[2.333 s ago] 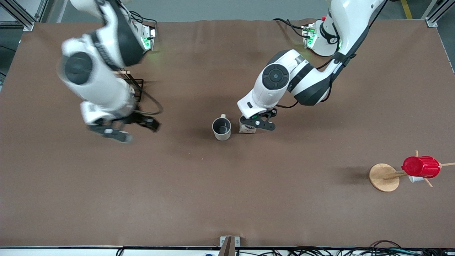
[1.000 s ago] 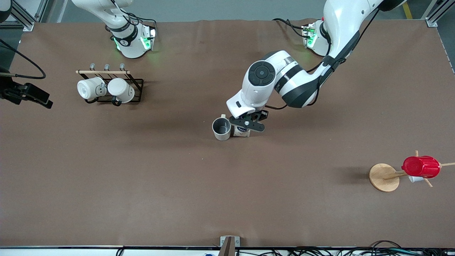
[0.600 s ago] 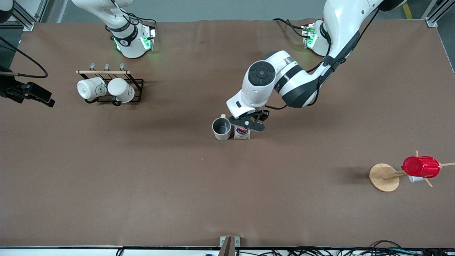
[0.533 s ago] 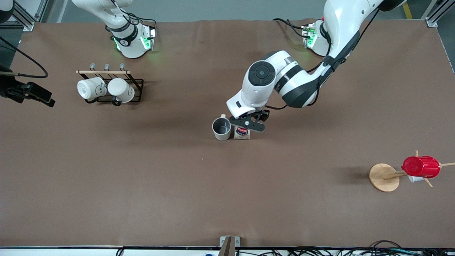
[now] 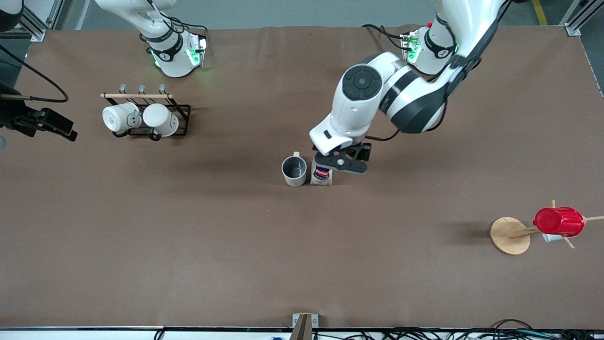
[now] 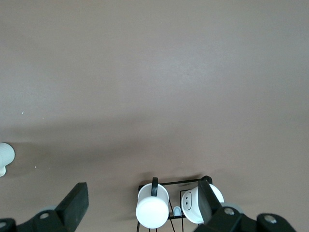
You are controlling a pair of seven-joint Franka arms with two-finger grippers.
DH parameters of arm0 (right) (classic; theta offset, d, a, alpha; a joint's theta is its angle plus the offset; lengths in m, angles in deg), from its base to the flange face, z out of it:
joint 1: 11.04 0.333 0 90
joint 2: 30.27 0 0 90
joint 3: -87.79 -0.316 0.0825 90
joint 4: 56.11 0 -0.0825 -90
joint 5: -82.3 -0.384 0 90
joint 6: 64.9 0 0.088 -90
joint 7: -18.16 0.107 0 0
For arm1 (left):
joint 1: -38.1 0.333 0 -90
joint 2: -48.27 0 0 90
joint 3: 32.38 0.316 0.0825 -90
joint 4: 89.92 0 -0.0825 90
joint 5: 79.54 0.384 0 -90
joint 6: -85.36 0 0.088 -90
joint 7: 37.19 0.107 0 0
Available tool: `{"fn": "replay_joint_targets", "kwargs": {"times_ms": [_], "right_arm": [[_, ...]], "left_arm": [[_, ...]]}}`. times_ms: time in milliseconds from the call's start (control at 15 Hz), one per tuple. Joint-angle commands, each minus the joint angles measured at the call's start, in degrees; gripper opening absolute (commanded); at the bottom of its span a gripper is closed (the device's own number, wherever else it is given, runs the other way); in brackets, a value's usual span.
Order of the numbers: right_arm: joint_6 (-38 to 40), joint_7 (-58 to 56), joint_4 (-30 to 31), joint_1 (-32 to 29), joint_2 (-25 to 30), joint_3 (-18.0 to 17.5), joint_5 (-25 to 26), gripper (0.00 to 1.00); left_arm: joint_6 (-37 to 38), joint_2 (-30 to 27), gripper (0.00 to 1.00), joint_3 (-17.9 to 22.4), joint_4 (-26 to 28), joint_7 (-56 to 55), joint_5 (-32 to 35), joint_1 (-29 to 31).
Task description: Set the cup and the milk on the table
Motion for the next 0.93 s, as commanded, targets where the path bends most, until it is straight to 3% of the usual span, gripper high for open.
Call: {"fn": "replay_joint_targets", "kwargs": {"times_ms": [0, 467, 867], "right_arm": [[0.8, -0.7, 1.8, -0.8, 1.9, -0.6, -0.7, 1.0], [1.1, -0.7, 1.9, -1.4, 1.9, -1.1, -0.7, 1.0], [1.1, -0.7, 1.9, -1.3, 1.8, -1.1, -0.7, 1.0]], "left_arm": [[6.5, -5.7, 1.0, 3.7, 1.3, 4.5, 0.2, -0.2], [10.0, -18.7, 1.0, 18.1, 3.9, 8.7, -8.8, 0.0], [12.4, -24.5, 1.0, 28.0, 3.5, 13.5, -15.3, -0.1]]}}
